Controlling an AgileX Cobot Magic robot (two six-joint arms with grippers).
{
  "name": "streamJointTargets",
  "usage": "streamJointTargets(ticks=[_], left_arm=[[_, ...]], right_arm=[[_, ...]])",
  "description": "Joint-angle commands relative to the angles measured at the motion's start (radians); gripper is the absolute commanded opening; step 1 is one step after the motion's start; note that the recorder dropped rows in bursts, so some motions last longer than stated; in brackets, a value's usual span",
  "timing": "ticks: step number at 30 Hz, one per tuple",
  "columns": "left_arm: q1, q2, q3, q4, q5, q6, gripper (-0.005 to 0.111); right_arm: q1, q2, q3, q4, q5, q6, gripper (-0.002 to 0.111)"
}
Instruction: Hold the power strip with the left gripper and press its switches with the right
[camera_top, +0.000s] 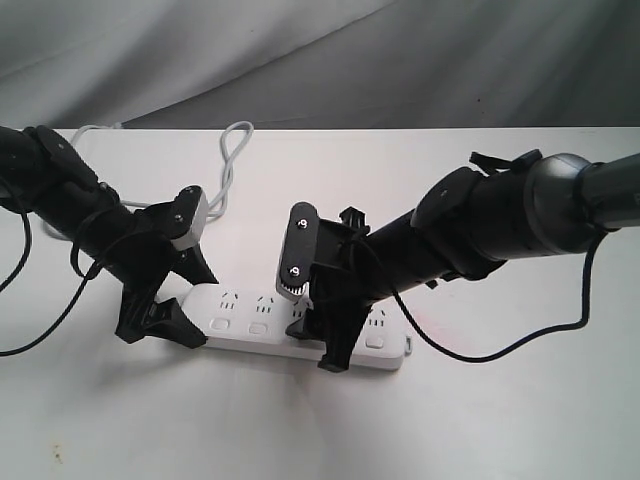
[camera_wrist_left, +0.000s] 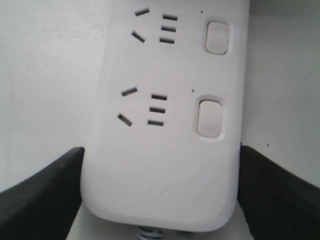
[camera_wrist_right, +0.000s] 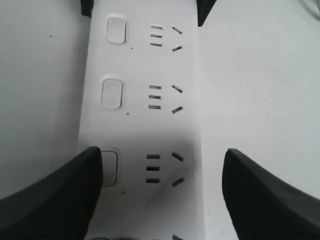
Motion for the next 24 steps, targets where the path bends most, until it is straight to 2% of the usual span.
streamJointTargets(ticks=[1,24], left_arm=[[-0.004,0.006,0.000,0.017,0.013,-0.008,0.064],[-0.004,0.006,0.000,0.017,0.013,-0.007,0.064]], right_arm=[[-0.003,0.043,0.011,-0.024,-0.008,-0.003,0.064],[-0.010,0.084,0.011,-0.019,-0.046,-0.003,0.064]])
